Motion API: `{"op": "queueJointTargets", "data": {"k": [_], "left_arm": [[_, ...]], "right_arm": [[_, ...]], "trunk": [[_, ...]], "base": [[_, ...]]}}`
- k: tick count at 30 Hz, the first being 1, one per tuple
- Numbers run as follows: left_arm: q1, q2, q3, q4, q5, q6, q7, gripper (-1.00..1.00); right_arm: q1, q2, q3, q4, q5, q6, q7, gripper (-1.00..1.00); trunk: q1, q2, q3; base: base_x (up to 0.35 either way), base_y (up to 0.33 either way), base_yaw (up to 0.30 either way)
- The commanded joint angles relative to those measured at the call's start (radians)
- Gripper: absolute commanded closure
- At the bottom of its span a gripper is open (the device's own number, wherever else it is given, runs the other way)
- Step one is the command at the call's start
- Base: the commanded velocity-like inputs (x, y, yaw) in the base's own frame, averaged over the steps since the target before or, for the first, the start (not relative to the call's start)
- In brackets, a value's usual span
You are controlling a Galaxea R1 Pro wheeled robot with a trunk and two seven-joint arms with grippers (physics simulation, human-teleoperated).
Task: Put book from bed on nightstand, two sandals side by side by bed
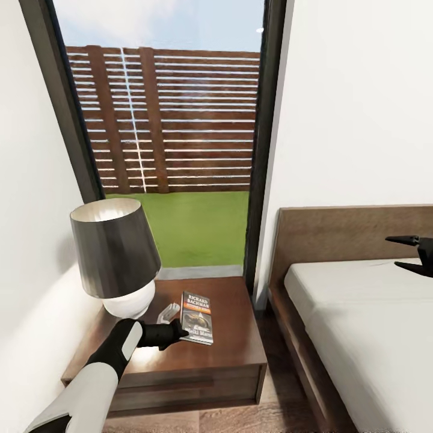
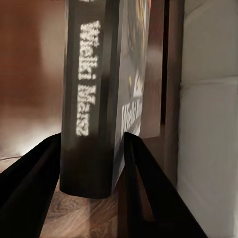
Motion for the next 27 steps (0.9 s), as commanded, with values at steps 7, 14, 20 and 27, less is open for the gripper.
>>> {"op": "queueJointTargets", "data": {"k": [7, 14, 20, 27], "left_arm": [[-0.001, -0.001, 0.007, -0.001, 0.003, 0.007, -0.001, 1.00], [-0.001, -0.001, 0.007, -0.001, 0.003, 0.007, -0.001, 1.00], [-0.001, 0.000, 0.007, -0.002, 0.003, 0.008, -0.002, 1.00], [-0.001, 0.002, 0.007, -0.001, 0.003, 0.008, -0.003, 1.00]], "right_arm": [[-0.002, -0.001, 0.007, 0.002, 0.005, 0.000, 0.010, -1.00], [-0.002, -0.001, 0.006, 0.002, 0.005, 0.000, 0.010, -1.00], [-0.002, -0.001, 0.006, 0.002, 0.005, 0.000, 0.010, -1.00], [-0.002, -0.001, 0.007, 0.002, 0.005, 0.000, 0.010, -1.00]], "trunk": [[0.000, -0.001, -0.001], [0.000, -0.001, -0.001], [0.008, -0.015, -0.007], [0.023, -0.043, -0.020]], "base": [[0.000, 0.000, 0.000], [0.000, 0.000, 0.000], [0.000, 0.000, 0.000], [0.000, 0.000, 0.000]]}}
